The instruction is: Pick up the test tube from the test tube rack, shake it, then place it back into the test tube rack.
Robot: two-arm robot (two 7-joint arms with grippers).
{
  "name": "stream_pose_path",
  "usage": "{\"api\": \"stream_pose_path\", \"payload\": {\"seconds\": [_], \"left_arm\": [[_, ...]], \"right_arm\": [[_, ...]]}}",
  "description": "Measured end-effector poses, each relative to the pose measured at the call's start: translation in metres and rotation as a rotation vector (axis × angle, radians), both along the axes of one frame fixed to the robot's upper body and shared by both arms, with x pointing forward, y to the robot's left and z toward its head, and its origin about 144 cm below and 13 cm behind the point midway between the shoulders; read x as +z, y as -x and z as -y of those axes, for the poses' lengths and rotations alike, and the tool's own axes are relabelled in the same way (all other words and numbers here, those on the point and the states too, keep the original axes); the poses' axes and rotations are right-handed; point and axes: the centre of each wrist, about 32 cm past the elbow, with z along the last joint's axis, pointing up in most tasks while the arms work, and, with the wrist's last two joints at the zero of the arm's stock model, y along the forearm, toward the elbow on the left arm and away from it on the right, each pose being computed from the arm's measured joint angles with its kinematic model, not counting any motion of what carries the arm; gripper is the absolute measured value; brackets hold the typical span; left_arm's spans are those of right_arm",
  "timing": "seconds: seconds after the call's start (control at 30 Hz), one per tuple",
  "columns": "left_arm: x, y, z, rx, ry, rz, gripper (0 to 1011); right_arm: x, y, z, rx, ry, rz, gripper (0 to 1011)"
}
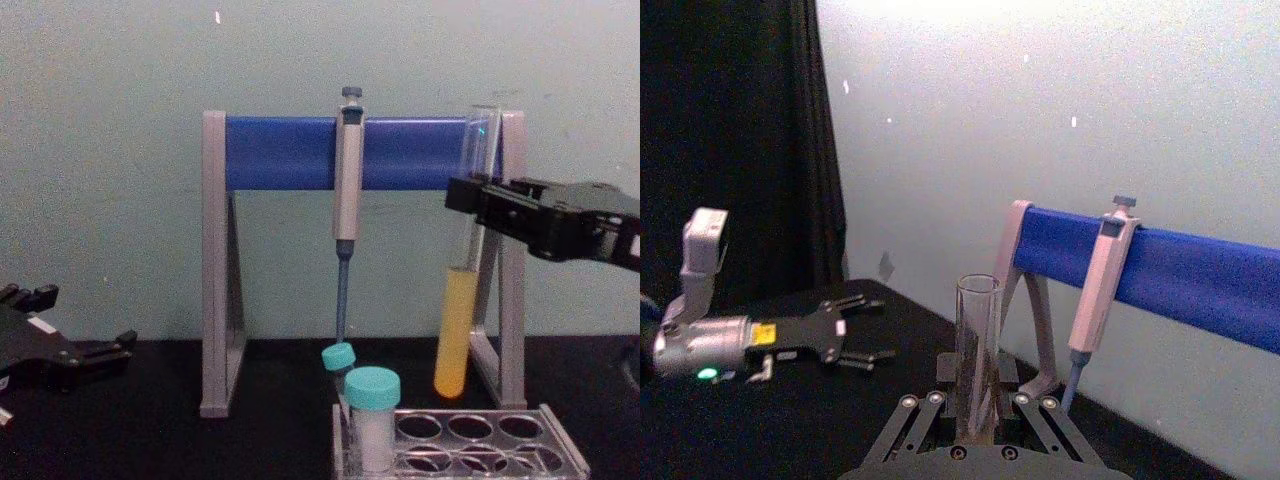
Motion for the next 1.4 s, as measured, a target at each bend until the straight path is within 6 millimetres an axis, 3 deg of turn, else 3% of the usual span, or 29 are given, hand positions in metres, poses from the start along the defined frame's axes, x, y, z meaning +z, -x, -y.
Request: {"api": "stream_pose_path", "payload": {"seconds": [0.4,1.4], "left_arm": [[0.0,0.0,0.0,0.0,0.0,0.0,1001],[0.0,0.0,0.0,0.0,0.0,0.0,1001]], "right_arm": [[-0.006,-0.025,-0.004,-0.097,-0.005,0.043,228],[-0.006,-0.025,0.0,-0.12,0.0,0.036,228]]}}
